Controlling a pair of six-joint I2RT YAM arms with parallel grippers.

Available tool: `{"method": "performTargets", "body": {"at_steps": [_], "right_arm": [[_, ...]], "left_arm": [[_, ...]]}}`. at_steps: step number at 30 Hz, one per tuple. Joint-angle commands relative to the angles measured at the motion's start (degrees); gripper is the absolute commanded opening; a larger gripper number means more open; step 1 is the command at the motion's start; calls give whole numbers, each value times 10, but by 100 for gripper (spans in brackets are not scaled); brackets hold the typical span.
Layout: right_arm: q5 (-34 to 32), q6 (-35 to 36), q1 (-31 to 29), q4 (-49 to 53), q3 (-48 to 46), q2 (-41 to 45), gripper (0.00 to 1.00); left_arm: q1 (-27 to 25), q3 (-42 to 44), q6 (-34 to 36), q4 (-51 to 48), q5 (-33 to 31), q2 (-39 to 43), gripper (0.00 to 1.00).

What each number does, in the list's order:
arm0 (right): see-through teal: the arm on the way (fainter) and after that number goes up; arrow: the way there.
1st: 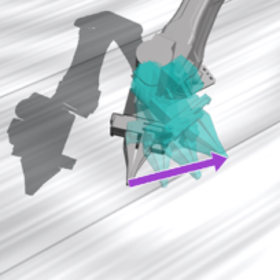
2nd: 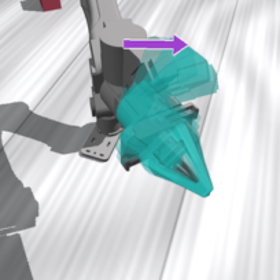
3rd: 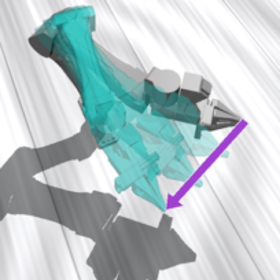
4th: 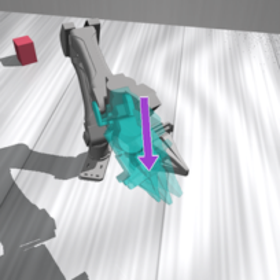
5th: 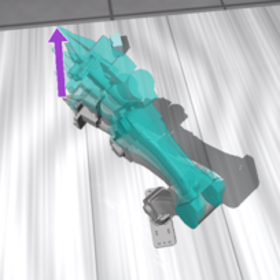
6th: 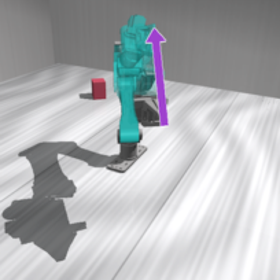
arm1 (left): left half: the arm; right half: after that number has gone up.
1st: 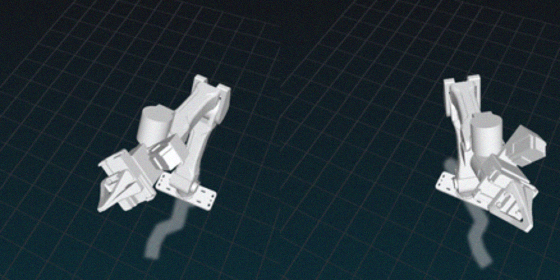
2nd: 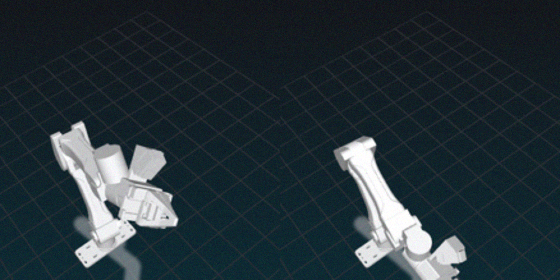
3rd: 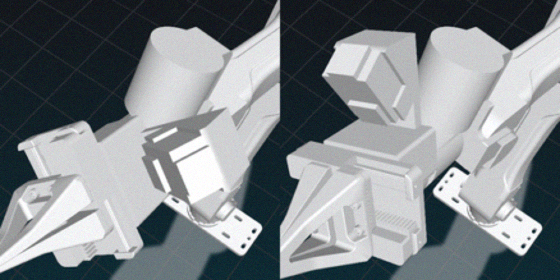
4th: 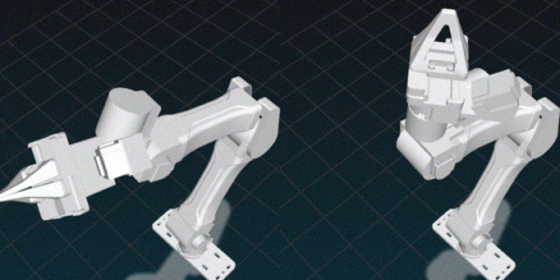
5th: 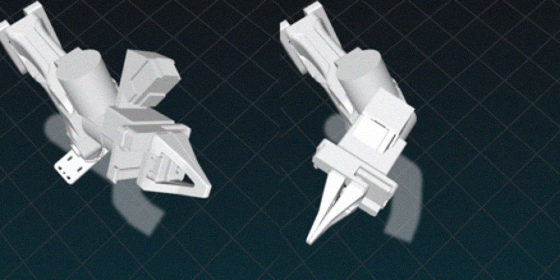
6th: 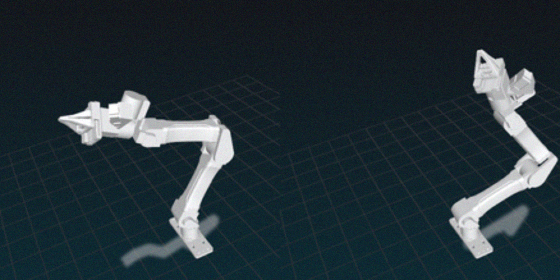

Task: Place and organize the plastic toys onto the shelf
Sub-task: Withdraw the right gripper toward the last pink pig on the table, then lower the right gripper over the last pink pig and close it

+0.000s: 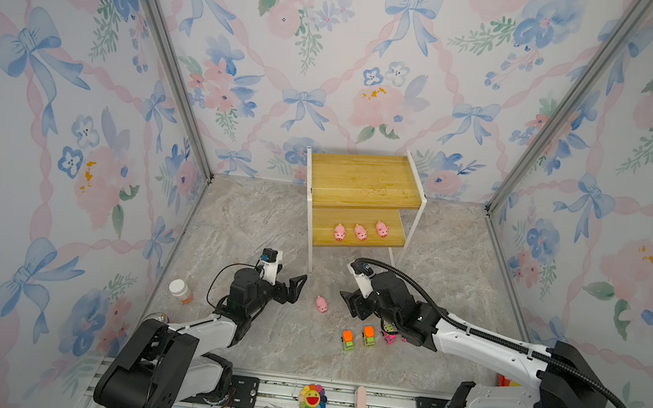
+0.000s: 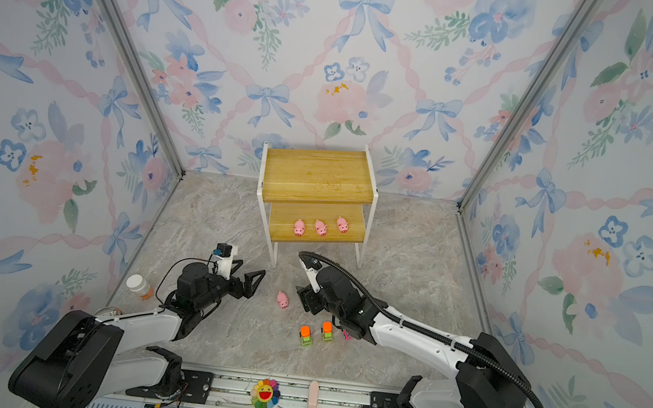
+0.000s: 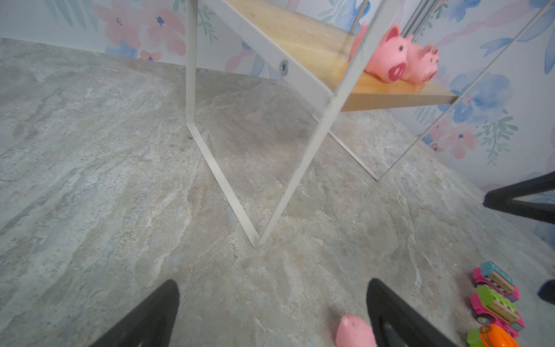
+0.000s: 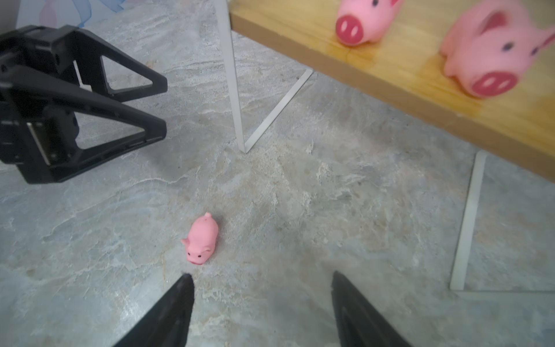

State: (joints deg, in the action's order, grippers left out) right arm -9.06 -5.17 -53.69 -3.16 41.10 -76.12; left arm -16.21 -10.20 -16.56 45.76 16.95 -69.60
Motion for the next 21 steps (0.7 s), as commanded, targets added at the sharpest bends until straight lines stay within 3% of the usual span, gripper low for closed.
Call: {"method": "performTargets", "body": {"at_steps": [1, 12, 21], "right_arm": [[25, -32, -4, -12, -35, 6, 74], [76, -58, -5, -80, -50, -93, 70], [83, -77, -42, -143, -21, -160, 69]], "left_arm": [[-3, -1, 3, 1, -3, -3, 98], [-3, -1, 4, -1, 2, -4, 98], [-3, 1, 4, -1, 3, 2, 98]]}}
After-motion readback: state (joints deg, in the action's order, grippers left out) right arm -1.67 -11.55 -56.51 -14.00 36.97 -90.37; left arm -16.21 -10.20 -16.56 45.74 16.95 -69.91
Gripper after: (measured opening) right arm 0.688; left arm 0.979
